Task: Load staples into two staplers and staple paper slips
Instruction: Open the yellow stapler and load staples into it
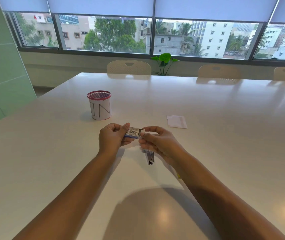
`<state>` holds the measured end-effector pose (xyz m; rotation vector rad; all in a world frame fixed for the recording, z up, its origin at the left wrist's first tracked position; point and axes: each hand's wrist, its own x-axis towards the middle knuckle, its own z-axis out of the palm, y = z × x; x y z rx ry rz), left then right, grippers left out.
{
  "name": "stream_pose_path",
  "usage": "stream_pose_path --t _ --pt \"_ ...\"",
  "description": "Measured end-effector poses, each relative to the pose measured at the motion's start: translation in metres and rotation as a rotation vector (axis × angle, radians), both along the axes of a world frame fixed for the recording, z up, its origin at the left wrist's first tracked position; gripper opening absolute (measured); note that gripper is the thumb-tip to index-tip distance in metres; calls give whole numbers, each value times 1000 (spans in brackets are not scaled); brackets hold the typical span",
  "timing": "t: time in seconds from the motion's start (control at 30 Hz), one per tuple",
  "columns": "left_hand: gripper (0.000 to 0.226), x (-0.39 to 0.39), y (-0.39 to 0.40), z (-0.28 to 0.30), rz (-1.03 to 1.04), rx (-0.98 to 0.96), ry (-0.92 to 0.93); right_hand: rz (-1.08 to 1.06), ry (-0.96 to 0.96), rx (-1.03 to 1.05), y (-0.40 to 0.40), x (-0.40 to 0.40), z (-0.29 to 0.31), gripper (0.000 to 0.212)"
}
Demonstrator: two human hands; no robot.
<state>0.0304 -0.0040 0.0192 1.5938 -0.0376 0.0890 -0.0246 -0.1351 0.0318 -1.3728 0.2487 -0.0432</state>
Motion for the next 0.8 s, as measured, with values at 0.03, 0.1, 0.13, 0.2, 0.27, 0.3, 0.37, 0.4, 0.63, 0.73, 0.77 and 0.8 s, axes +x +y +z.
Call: stream_pose_path --t 0.03,0.1,0.13,0.2,0.27,0.3,0.37,0.4,0.63,0.73,0.77,0.8 --pt "20 0 1 0 -3 3 1 -1 9 17 -1 0 0 17" --pt "19 2 2 0 -1 21 0 -13 21 26 -2 0 0 18" --pt "19 2 3 0 3 27 -1 -23 22 29 -2 1 0 18" --pt "20 4 4 0 8 23 -2 -41 22 34 -4 1 0 16" --pt "20 5 5 0 8 9 4 -51 26 25 -6 1 0 14" --pt "21 5 5 0 9 4 10 -56 24 26 -7 2 0 14" --pt "21 6 5 -1 17 1 22 -71 19 35 -8 3 0 13" --pt "22 7 5 -2 20 5 29 -76 22 31 -8 3 0 14" --pt "21 5 4 -7 22 53 12 -160 -87 -594 -9 5 -5 18" --pt "22 4 3 -8 21 158 -47 -154 -197 -887 -10 2 -3 10" --pt "23 3 3 -8 11 185 -57 -127 -197 -957 -10 2 -3 9" --pt "24 3 2 -8 0 199 -61 -101 -187 -1036 -10 1 -4 10"
